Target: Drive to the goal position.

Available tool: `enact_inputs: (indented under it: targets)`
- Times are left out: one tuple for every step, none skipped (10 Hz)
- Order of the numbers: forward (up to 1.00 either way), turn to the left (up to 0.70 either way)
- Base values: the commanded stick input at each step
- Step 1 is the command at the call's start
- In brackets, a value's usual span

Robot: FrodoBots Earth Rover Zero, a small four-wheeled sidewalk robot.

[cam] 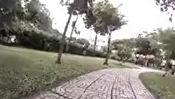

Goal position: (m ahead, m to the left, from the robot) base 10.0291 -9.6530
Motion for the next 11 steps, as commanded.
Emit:
enact_inputs:
  targets:
    - [1.0, -0.27]
    - [1.0, -0.27]
    - [1.0, -0.27]
    - [1.0, -0.27]
    - [1.0, -0.27]
    - [1.0, -0.27]
    - [1.0, -0.27]
    - [1.0, -0.27]
    - [1.0, -0.27]
    - [1.0, -0.27]
    - [1.0, -0.27]
